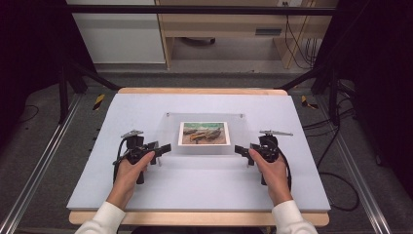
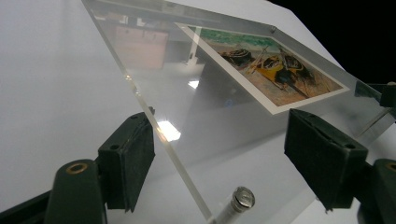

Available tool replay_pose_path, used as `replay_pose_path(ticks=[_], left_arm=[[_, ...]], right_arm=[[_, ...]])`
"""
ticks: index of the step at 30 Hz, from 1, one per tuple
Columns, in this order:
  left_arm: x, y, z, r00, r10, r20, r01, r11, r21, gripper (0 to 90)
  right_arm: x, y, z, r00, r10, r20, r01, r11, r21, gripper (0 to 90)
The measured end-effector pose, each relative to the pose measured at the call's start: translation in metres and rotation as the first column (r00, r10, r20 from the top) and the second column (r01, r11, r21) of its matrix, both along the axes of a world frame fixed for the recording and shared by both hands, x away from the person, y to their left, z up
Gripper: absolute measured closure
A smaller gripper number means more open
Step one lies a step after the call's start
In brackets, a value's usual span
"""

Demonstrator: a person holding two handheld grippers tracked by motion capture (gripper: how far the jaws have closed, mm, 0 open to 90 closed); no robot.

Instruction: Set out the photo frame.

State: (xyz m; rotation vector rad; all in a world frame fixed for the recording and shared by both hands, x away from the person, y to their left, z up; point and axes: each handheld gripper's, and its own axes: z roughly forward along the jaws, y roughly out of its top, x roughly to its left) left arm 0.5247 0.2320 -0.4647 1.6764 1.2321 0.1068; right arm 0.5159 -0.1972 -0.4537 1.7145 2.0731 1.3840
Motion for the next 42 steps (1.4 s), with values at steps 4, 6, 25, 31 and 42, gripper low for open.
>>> replay_pose_path(ticks=[4,6,25,31,42], left_arm=[[-0.001,0.0,0.001,1.0,0.004,-0.002,-0.004,1.0,0.001,25.0],[-0.002,0.0,0.001,1.0,0.002,0.0,-0.002,1.0,0.004,25.2],[-0.015,0.001,0.006,0.999,0.012,0.042,-0.013,0.9995,0.03,31.9],[-0.02,0.001,0.008,0.9984,0.01,0.056,-0.013,0.9989,0.046,33.4],[-0.023,0.0,0.009,0.998,0.012,0.062,-0.015,0.9983,0.056,33.4]], right_arm=[[-0.001,0.001,0.001,1.0,0.0,0.0,0.0,1.0,-0.007,21.5],[-0.002,0.001,0.001,1.0,0.003,0.003,-0.003,0.9999,-0.012,21.6],[-0.014,0.0,0.005,0.9979,0.024,0.061,-0.02,0.9984,-0.053,25.4],[-0.019,0.0,0.007,0.9967,0.029,0.076,-0.023,0.9974,-0.068,27.0],[-0.022,0.0,0.008,0.9957,0.034,0.086,-0.027,0.9966,-0.078,27.3]])
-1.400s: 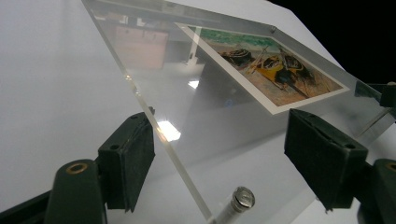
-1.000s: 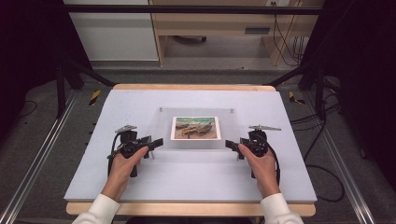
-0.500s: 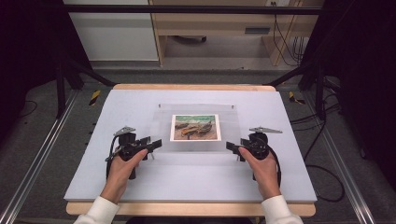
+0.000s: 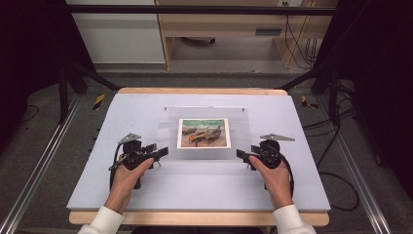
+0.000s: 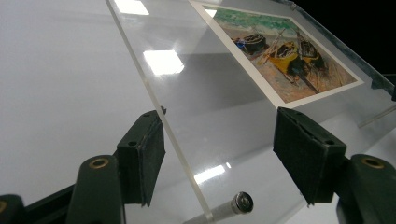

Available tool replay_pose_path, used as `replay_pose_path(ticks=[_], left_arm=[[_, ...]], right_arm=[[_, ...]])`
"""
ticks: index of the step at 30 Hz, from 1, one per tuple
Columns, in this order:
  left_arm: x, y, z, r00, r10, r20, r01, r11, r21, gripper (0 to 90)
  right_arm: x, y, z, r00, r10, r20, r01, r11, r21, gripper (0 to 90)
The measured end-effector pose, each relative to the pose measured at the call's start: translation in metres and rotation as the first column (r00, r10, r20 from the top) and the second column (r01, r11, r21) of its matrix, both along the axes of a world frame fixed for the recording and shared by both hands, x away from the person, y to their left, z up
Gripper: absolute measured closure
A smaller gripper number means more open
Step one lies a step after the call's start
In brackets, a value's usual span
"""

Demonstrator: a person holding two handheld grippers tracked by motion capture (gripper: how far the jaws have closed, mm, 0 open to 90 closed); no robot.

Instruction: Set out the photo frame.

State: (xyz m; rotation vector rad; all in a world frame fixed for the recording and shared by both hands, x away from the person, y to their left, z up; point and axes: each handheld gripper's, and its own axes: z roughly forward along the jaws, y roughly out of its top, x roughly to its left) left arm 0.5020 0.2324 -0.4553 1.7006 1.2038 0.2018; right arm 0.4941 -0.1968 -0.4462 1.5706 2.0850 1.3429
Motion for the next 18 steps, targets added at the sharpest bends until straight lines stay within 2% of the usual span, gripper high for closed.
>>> replay_pose_path(ticks=[18], left_arm=[[-0.0047,-0.0001,0.002,0.9999,-0.004,0.016,0.004,0.9998,0.022,34.5]], right_arm=[[-0.004,0.0003,0.0015,0.9998,0.007,0.017,-0.006,0.9998,-0.02,28.0]])
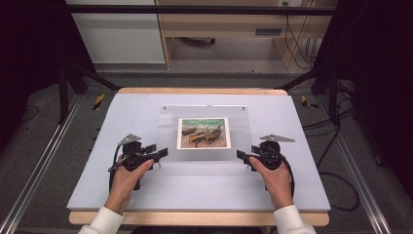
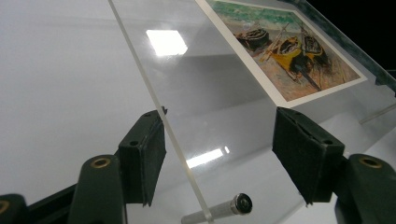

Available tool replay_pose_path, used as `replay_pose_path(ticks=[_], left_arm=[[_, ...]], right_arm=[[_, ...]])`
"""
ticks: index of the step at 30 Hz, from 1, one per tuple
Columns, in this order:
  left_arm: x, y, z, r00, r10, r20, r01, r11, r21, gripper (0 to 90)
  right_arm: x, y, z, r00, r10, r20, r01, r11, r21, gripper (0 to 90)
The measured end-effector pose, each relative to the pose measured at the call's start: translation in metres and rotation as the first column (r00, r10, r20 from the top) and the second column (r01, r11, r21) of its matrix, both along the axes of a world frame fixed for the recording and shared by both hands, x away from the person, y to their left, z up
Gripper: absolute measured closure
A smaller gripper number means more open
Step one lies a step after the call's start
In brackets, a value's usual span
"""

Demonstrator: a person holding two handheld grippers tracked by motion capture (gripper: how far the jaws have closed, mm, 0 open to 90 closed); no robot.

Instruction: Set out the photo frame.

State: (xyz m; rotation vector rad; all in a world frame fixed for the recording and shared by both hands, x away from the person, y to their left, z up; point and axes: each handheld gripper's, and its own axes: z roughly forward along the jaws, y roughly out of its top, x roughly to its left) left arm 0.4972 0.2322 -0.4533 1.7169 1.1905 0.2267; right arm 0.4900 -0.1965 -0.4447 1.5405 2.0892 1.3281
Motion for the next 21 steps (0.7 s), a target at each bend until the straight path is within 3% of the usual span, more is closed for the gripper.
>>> replay_pose_path(ticks=[21], left_arm=[[-0.0082,-0.0002,0.0035,0.9997,-0.01,0.023,0.009,0.9993,0.036,36.8]], right_arm=[[-0.0074,-0.0014,0.0018,0.9995,0.009,0.031,-0.008,0.9996,-0.025,32.5]])
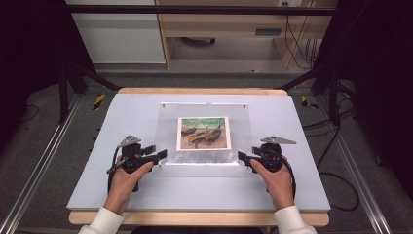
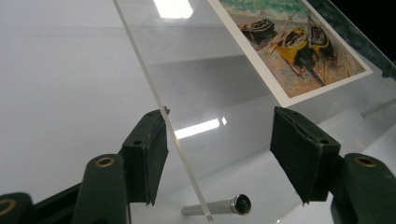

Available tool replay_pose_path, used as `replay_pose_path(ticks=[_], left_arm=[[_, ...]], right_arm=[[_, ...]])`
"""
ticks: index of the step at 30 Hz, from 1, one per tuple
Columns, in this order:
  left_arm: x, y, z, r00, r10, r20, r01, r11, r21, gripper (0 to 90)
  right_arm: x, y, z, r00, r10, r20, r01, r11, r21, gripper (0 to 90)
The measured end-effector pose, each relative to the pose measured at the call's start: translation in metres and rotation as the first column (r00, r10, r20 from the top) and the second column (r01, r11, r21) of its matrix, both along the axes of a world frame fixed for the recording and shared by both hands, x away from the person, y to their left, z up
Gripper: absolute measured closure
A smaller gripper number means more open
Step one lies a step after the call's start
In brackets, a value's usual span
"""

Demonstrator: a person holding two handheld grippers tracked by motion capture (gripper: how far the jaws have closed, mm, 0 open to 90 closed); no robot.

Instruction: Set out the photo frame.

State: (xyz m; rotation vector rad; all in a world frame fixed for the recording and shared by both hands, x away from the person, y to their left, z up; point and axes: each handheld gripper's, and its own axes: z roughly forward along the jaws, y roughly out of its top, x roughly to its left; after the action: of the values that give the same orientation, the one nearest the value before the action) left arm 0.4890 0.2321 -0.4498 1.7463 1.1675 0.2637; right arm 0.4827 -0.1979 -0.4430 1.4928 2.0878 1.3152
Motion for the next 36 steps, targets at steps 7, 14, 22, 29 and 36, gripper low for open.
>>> replay_pose_path(ticks=[7,14,22,29,36], left_arm=[[-0.005,0.0,0.002,0.9999,-0.004,0.013,0.003,0.9998,0.021,38.0],[-0.009,0.0,0.003,0.9998,-0.003,0.02,0.002,0.9994,0.035,40.1],[-0.015,-0.001,0.004,0.9995,0.007,0.032,-0.008,0.9989,0.045,42.1],[-0.021,-0.002,0.005,0.9989,0.017,0.044,-0.02,0.998,0.059,43.4],[-0.025,-0.003,0.005,0.9983,0.023,0.053,-0.027,0.9975,0.066,44.8]], right_arm=[[-0.006,0.0,0.002,0.9999,-0.006,0.013,0.006,0.9999,-0.014,35.1],[-0.012,0.0,0.002,0.9996,-0.01,0.027,0.011,0.9995,-0.03,37.2],[-0.018,0.0,0.003,0.9992,-0.01,0.039,0.012,0.9989,-0.045,39.9],[-0.024,0.001,0.004,0.9987,-0.017,0.048,0.019,0.9981,-0.058,42.4],[-0.029,0.0,0.004,0.9981,-0.016,0.059,0.02,0.9972,-0.072,44.4]])
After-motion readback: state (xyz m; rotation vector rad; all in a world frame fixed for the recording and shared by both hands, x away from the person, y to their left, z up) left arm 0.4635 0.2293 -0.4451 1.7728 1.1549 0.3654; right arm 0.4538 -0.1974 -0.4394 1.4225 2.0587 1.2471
